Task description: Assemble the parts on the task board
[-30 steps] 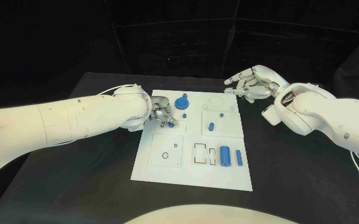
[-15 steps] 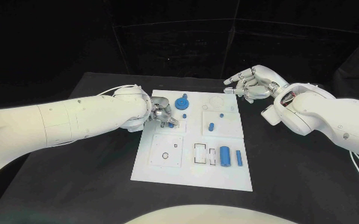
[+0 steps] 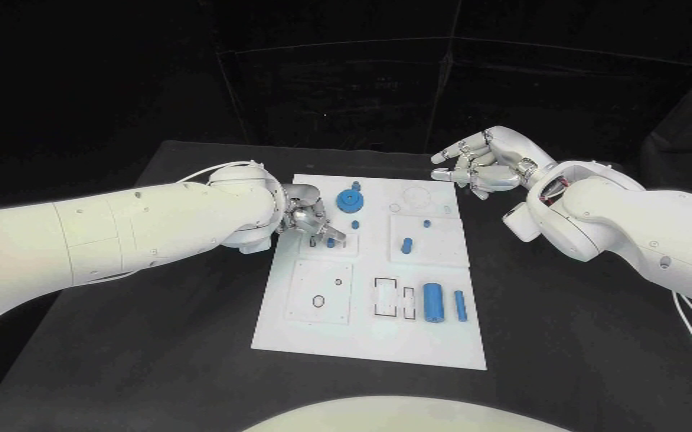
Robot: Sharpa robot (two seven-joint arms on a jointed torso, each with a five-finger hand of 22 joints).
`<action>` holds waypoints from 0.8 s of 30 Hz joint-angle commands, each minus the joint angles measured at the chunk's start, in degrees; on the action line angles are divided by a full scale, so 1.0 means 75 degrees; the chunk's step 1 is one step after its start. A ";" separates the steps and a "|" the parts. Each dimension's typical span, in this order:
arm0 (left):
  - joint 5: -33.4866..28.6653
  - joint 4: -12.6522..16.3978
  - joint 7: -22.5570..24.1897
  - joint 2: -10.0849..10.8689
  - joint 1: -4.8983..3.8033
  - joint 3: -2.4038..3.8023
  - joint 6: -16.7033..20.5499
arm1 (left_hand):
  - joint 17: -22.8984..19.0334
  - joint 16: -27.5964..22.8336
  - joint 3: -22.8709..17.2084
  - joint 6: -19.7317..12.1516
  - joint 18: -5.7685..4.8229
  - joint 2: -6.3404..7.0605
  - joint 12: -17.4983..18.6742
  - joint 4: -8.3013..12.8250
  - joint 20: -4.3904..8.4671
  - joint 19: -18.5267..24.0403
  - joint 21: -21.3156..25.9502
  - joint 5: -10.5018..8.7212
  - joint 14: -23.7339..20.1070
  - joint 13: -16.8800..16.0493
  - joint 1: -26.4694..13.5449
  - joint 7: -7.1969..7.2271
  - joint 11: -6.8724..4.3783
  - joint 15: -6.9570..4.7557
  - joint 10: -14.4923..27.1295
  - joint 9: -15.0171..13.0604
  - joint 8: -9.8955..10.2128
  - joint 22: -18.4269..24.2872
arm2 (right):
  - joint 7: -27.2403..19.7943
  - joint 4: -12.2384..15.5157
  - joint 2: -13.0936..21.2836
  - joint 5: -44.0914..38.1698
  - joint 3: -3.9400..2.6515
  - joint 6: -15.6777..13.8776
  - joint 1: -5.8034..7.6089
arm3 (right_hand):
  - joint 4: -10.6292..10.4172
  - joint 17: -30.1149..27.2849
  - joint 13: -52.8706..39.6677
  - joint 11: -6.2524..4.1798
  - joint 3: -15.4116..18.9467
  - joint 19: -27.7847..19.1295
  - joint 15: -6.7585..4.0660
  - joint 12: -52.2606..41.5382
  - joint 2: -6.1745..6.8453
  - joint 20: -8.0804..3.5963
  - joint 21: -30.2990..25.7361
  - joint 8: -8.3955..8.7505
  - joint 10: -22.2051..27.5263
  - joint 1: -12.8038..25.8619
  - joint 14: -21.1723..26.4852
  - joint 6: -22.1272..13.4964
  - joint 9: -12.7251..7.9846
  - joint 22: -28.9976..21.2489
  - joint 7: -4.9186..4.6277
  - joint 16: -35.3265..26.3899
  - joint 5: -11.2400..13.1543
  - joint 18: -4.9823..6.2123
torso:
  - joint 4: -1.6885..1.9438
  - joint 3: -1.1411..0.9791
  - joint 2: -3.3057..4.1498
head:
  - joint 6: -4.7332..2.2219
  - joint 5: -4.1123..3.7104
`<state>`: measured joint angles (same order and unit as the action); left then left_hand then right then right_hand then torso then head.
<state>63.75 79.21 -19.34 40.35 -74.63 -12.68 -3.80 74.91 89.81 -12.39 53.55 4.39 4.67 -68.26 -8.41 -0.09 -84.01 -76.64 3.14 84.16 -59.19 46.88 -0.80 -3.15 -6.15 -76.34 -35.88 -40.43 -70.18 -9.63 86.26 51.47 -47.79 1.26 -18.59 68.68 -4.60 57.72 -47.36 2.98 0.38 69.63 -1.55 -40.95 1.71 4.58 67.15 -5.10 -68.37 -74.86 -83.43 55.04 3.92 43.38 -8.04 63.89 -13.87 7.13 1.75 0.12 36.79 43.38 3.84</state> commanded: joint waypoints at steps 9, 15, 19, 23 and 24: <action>-0.0422 -0.0067 0.0021 0.0125 -0.0380 0.0467 -0.0649 | 0.2012 0.0025 0.0679 -0.0561 0.0024 -0.0180 0.0616 -0.0007 -0.0069 0.0014 0.0457 -0.0028 0.0778 0.0777 0.0720 -0.0257 0.0222 0.0115 0.0602 0.0219 0.0431 0.0527 | -0.0099 -0.0055 -0.0039 0.0083 -0.0004 -0.0039 0.0013 | -0.0016 -0.0012 0.0007 -0.0003 0.0043 -0.0007 0.0007 0.0026 -0.0007 0.0006 -0.0013 0.0013 0.0005 0.0083 -0.0027 -0.0034 -0.0006 -0.0007 -0.0010 -0.0022 -0.0031 0.0152 | 0.0002 -0.0003 0.0005 | -0.0025 0.0009; -0.0388 -0.0945 0.0023 -0.0227 -0.0670 0.0583 -0.1641 | 0.2012 0.0025 0.0883 -0.0913 0.0042 -0.0384 0.0661 0.0053 -0.0211 0.0050 0.0552 -0.0014 0.0778 0.0886 0.1151 -0.0475 0.0410 0.0278 0.0698 0.0573 0.0905 0.0620 | -0.0096 -0.0089 -0.0061 0.0085 -0.0004 -0.0041 0.0013 | -0.0026 -0.0018 0.0008 -0.0002 0.0055 -0.0007 0.0008 0.0025 -0.0009 0.0007 -0.0021 0.0014 0.0006 0.0094 -0.0027 -0.0038 -0.0007 -0.0015 -0.0011 -0.0033 -0.0034 0.0153 | 0.0002 -0.0003 0.0004 | -0.0028 0.0041; -0.0195 -0.1664 0.0022 -0.0609 -0.0740 0.0591 -0.2110 | 0.2012 0.0025 0.0946 -0.0887 0.0045 -0.0430 0.0672 0.0023 -0.0235 0.0051 0.0555 -0.0016 0.0778 0.0919 0.1172 -0.0491 0.0426 0.0295 0.0719 0.0637 0.0950 0.0616 | -0.0094 -0.0092 -0.0079 0.0085 -0.0004 -0.0040 0.0013 | -0.0026 -0.0018 0.0008 -0.0002 0.0055 -0.0007 0.0008 0.0025 -0.0009 0.0007 -0.0021 0.0014 0.0006 0.0094 -0.0027 -0.0038 -0.0007 -0.0015 -0.0011 -0.0033 -0.0034 0.0153 | -0.0018 -0.0010 0.0024 | -0.0046 0.0073; -0.0082 -0.2333 0.0019 -0.0981 -0.0747 0.0582 -0.2362 | 0.2012 0.0025 0.1029 -0.0797 0.0042 -0.0483 0.0638 -0.0019 -0.0253 0.0041 0.0532 -0.0017 0.0778 0.0896 0.1192 -0.0484 0.0426 0.0301 0.0703 0.0688 0.0955 0.0578 | -0.0093 -0.0093 -0.0091 0.0085 -0.0004 -0.0037 0.0013 | -0.0026 -0.0017 0.0006 -0.0003 0.0055 -0.0006 0.0008 0.0021 -0.0012 0.0007 -0.0022 0.0015 0.0004 0.0092 -0.0027 -0.0039 -0.0007 -0.0014 -0.0010 -0.0034 -0.0037 0.0153 | -0.0036 0.0011 0.0045 | -0.0052 0.0091; -0.0058 -0.2449 0.0019 -0.1041 -0.0741 0.0580 -0.2386 | 0.2012 0.0025 0.1058 -0.0760 0.0043 -0.0498 0.0627 -0.0034 -0.0255 0.0039 0.0529 -0.0019 0.0778 0.0889 0.1196 -0.0478 0.0421 0.0300 0.0697 0.0698 0.0946 0.0571 | -0.0092 -0.0093 -0.0093 0.0085 -0.0004 -0.0037 0.0013 | -0.0026 -0.0017 0.0006 -0.0003 0.0055 -0.0006 0.0008 0.0021 -0.0012 0.0007 -0.0022 0.0015 0.0004 0.0092 -0.0027 -0.0039 -0.0007 -0.0014 -0.0010 -0.0034 -0.0037 0.0153 | -0.0042 0.0016 0.0054 | -0.0057 0.0100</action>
<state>62.09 61.43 -19.32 32.70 -80.14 -8.34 -17.30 74.91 89.81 -4.68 47.66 4.40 1.33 -63.26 -8.73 -1.60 -83.66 -72.82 3.14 84.07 -52.47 55.53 -4.39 -0.21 -4.38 -70.93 -30.69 -33.45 -65.84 -9.76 85.51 50.80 -47.43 1.27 -18.61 68.67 -4.81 57.64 -47.37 2.98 0.59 69.63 -1.55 -40.95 1.71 4.58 67.15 -5.10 -68.37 -74.87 -83.43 55.04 3.92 43.32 -8.04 63.89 -13.86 7.13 1.59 0.11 37.01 42.99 4.48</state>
